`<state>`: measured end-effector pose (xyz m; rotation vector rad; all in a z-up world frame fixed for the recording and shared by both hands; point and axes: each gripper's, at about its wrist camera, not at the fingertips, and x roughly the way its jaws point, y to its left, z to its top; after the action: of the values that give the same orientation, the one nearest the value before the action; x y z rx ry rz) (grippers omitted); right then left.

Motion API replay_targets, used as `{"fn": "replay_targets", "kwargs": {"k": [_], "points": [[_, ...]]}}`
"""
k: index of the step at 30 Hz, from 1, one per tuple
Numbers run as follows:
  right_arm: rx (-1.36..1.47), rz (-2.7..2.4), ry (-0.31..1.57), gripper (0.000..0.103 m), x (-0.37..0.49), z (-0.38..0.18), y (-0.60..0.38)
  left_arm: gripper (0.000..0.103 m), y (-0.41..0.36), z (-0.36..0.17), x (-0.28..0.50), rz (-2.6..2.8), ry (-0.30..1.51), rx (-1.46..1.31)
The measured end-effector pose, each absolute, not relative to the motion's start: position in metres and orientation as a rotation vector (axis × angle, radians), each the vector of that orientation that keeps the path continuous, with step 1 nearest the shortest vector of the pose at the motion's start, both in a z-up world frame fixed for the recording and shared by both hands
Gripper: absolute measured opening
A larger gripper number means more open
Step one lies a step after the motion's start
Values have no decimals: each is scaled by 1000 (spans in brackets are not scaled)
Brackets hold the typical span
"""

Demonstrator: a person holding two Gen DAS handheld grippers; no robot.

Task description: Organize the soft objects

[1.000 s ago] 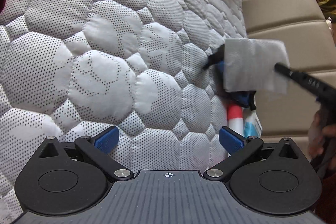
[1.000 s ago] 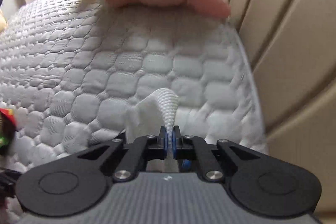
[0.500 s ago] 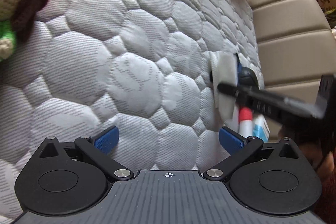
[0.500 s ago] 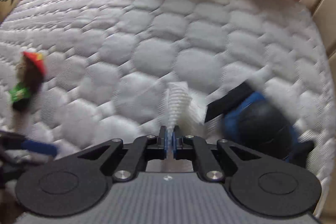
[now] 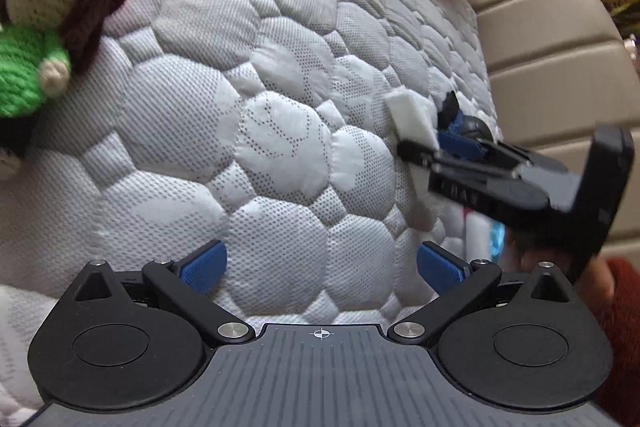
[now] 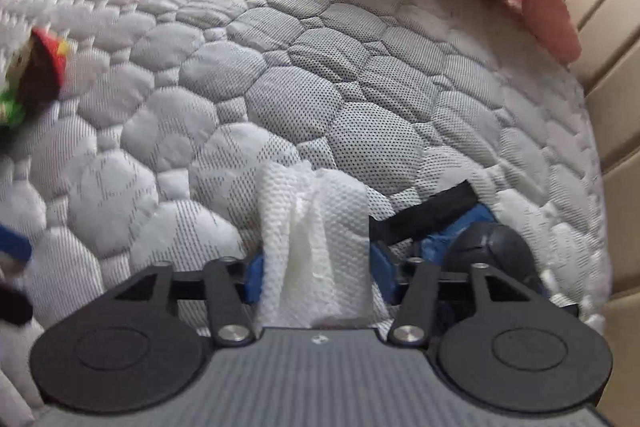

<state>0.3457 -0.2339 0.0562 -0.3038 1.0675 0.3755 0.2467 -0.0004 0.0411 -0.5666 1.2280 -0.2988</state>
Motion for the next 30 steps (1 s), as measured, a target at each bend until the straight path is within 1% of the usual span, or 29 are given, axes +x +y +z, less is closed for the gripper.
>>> {"fn": "replay_targets", "kwargs": {"k": [1,2,3,6,8,9,11,13,16,19,20,22,23,26,30], "points": [[-253,377,1087,35,349,55,-236,103,1,48,243,-289,1202,-520],[-203,380,1110,13,352,54,-239,103,2,57,241,-274,1168,-467],[-152,374,1128,10,353,54,-241,103,5,67,239,-249,1127,-407],[-28,375,1159,10,345,64,-244,103,11,96,236,-142,992,-202],[51,413,1193,10,332,73,-244,103,13,104,239,-17,911,-30],[84,430,1209,10,324,76,-243,103,13,101,244,39,908,46],[130,452,1239,11,308,81,-242,103,15,84,261,107,965,163],[153,447,1254,12,294,84,-242,103,19,65,277,132,1040,195],[199,439,1275,12,281,84,-246,103,28,40,295,126,1119,132],[206,438,1292,12,273,80,-251,103,35,34,303,106,1101,74],[208,432,1296,12,270,79,-254,102,36,35,305,97,1088,71],[218,417,1308,12,266,76,-260,90,30,41,308,67,1055,102],[228,404,1314,12,264,75,-265,69,24,44,309,46,1044,124],[243,381,1318,12,261,76,-273,70,5,54,310,-71,1052,104],[242,367,1303,13,260,83,-279,70,-29,57,302,-260,1088,6]]}}
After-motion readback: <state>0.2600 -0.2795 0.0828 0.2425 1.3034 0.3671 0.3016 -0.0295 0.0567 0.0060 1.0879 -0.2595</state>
